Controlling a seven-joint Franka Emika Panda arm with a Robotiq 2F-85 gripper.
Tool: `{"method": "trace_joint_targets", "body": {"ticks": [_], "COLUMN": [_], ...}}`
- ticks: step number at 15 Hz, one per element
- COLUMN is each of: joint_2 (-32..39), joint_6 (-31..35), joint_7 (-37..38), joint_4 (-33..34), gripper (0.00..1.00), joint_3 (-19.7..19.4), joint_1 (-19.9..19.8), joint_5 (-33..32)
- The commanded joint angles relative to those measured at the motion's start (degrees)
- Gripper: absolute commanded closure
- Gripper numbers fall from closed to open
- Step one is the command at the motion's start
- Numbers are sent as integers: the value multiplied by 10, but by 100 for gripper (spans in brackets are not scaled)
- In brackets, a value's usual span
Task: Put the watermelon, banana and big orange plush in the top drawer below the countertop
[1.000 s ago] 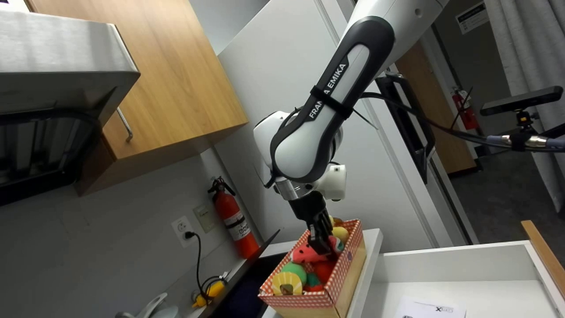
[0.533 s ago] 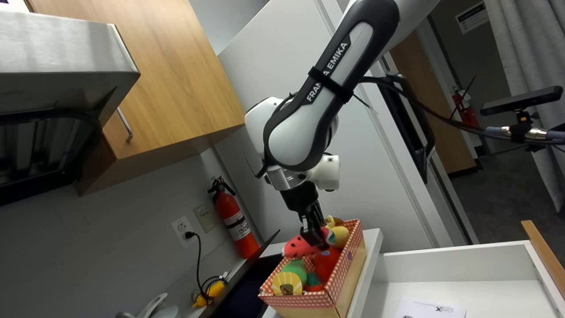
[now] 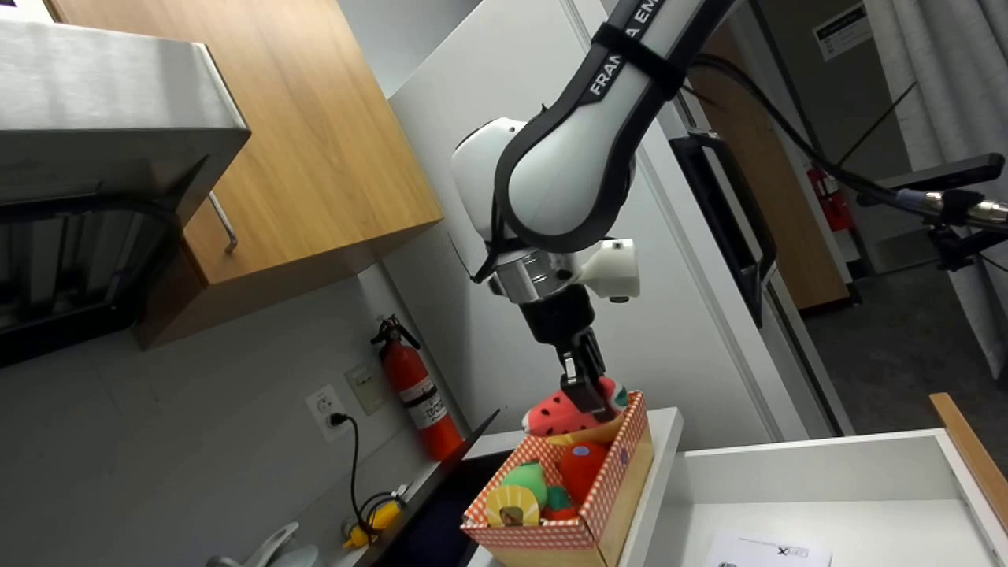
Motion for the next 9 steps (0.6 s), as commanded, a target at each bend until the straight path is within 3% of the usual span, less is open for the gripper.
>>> {"method": "trace_joint_targets", "body": {"ticks": [1, 8, 9], "joint_2": [-65, -93, -92], "joint_6": [13, 11, 9], "joint_7": [41, 78, 78], "joint_4": [-100, -196, -202], "gripper": [97, 97, 69], "joint_3": [-2, -3, -2], "joint_1": [-5, -13, -13], "joint_5": [-15, -16, -14]}}
